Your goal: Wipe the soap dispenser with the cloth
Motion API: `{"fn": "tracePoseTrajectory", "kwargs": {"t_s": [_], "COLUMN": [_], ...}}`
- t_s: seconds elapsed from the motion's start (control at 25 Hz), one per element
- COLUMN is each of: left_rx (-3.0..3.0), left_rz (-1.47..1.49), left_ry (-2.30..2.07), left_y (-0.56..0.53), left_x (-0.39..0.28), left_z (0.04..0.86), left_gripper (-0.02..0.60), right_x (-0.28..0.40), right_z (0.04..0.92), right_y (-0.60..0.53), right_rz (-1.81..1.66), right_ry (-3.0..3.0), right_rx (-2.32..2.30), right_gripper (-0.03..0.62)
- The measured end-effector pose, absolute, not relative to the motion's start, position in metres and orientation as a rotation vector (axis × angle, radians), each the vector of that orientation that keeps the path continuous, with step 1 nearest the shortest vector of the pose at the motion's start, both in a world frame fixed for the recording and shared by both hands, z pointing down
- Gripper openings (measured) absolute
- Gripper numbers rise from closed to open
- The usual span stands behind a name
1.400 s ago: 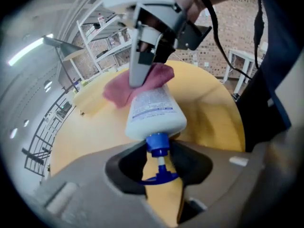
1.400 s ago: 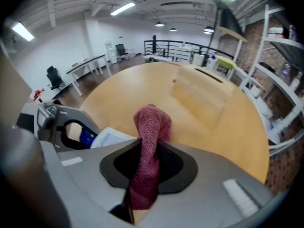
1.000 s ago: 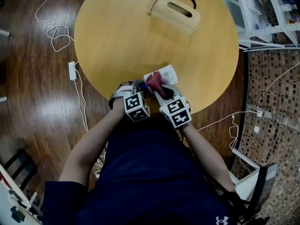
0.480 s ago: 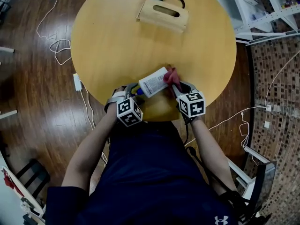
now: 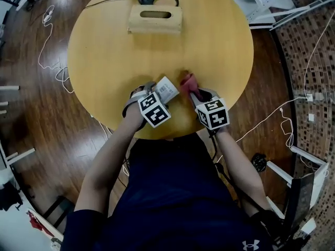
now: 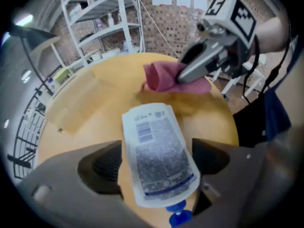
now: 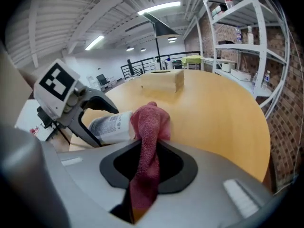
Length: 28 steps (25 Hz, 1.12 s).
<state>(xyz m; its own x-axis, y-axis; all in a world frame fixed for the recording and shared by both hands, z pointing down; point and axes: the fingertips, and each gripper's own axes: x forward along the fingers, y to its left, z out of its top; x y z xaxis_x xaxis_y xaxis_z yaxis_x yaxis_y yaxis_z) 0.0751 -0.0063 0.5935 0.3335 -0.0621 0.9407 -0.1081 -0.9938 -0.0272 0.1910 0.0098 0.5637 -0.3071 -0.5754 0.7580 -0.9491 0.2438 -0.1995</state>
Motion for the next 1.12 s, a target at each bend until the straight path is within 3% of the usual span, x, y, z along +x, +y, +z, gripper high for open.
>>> {"fn": "tracePoseTrajectory", "kwargs": {"t_s": [0.36, 0.6, 0.92, 1.12], "left_rx": [2.517, 2.492, 2.443, 2.398], "left_rz": [2.253, 2.26, 2.208, 2.236], "left_ry": [0.495, 0.369, 0.32, 0.304], "left_y": [0.034, 0.035, 0.034, 0.033], "left_x": [0.048, 0.049, 0.042, 0.042], "left_z": [0.603, 0.608, 0.611, 0.611], "left_gripper": [0.46, 0.461, 0.456, 0.457], "right_x": [0.13, 0.125, 0.089, 0.108], "right_z": [0.568, 0.571, 0.566, 0.563], "right_y": [0.028, -0.003, 0.083, 0.025], "right_rz": [0.407, 0.301, 0.37, 0.398], "right_ry": [-2.005, -2.001, -2.158, -2.139], "right_rx": [0.553, 0.635, 0.351, 0.557], "right_gripper": [0.078, 0.078, 0.077, 0.077]}}
